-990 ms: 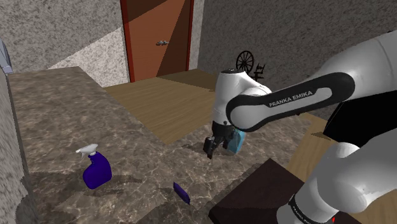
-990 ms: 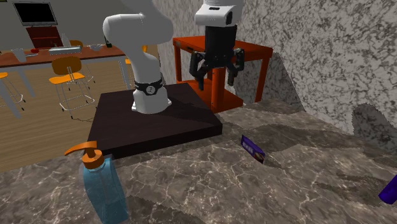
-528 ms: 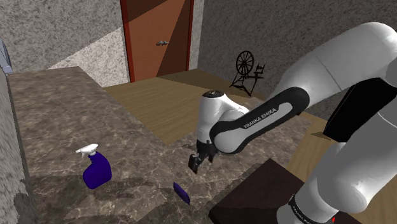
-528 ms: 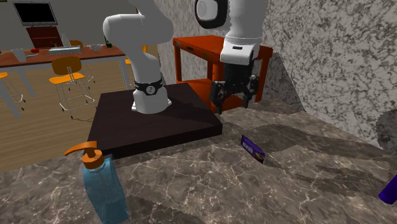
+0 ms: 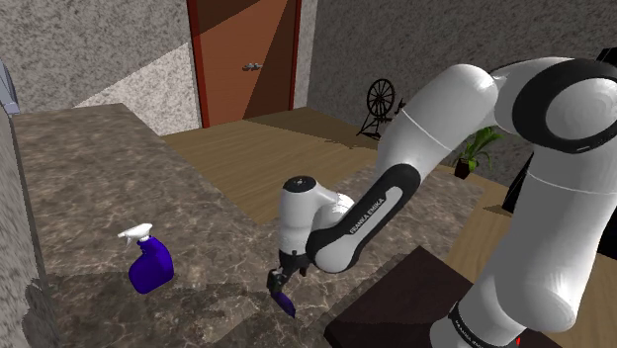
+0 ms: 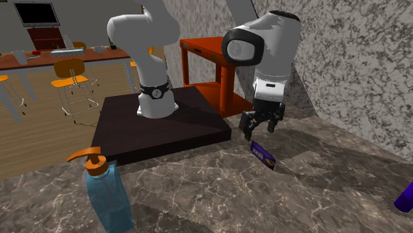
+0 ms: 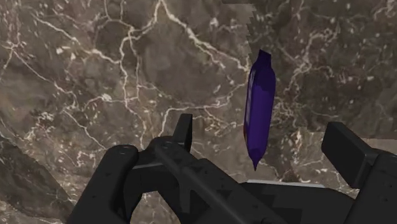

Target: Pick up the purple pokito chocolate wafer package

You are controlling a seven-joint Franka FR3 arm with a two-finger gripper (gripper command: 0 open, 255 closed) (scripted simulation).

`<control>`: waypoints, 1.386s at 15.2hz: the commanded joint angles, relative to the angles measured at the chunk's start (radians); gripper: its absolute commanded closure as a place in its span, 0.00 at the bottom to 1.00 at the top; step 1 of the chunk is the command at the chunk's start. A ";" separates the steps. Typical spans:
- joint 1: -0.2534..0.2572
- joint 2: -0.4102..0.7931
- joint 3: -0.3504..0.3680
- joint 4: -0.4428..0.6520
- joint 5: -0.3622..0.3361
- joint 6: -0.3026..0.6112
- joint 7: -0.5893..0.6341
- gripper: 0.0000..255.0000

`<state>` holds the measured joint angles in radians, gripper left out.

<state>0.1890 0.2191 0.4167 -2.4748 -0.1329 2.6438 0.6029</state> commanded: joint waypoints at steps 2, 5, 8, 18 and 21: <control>0.047 0.120 -0.043 0.069 -0.092 0.045 0.064 0.00; 0.067 0.163 -0.069 0.077 -0.123 0.078 0.086 0.00; 0.088 0.206 -0.096 0.088 -0.153 0.110 0.107 0.00; 0.100 0.230 -0.111 0.094 -0.167 0.127 0.117 1.00; 0.099 0.229 -0.111 0.094 -0.167 0.126 0.117 1.00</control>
<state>0.2884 0.4479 0.3057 -2.3805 -0.3001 2.7705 0.7198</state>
